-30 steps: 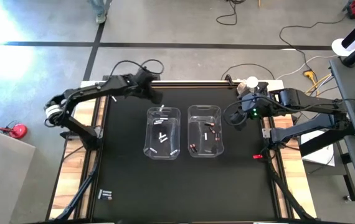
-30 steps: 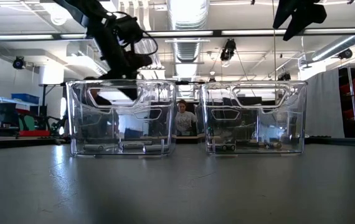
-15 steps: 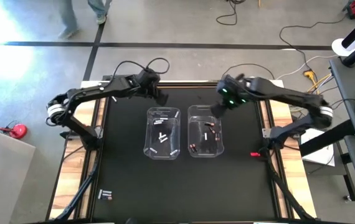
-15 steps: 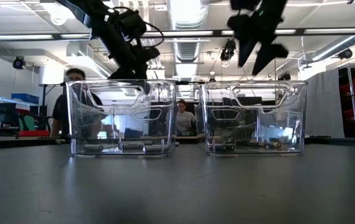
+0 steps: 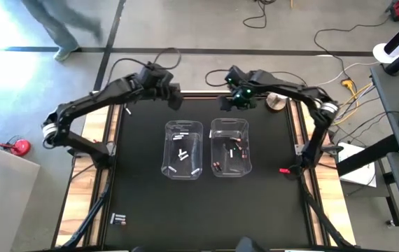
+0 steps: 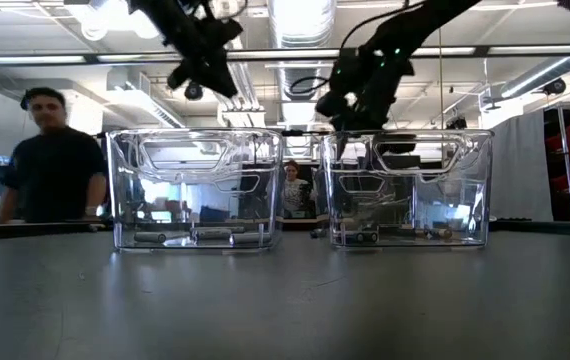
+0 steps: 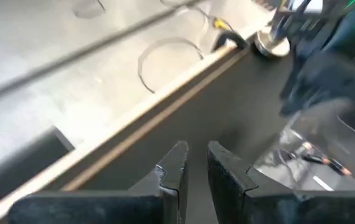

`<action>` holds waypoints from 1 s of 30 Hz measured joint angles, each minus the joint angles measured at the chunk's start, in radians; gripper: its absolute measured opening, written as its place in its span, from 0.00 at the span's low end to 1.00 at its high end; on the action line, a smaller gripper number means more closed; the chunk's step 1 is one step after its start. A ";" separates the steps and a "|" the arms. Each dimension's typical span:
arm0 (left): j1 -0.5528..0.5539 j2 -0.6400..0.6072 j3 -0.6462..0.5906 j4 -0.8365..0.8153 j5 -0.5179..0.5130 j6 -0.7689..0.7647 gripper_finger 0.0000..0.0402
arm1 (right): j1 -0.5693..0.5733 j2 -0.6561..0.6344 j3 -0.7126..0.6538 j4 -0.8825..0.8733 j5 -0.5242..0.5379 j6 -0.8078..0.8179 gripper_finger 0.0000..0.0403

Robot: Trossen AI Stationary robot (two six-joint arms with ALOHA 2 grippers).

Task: Sort batteries
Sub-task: Put the white battery into the left transparent bin

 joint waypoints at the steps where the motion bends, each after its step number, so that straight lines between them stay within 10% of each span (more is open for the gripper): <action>1: 0.000 -0.018 0.000 -0.001 -0.018 0.014 0.10 | 0.000 0.027 0.019 0.001 -0.017 0.012 0.61; 12: 0.038 -0.181 -0.020 -0.015 -0.151 0.214 0.10 | 0.013 0.297 0.326 -0.081 -0.091 0.109 0.60; 30: 0.045 -0.307 -0.127 -0.121 -0.009 0.307 0.10 | 0.023 0.634 0.682 -0.370 -0.230 0.197 0.61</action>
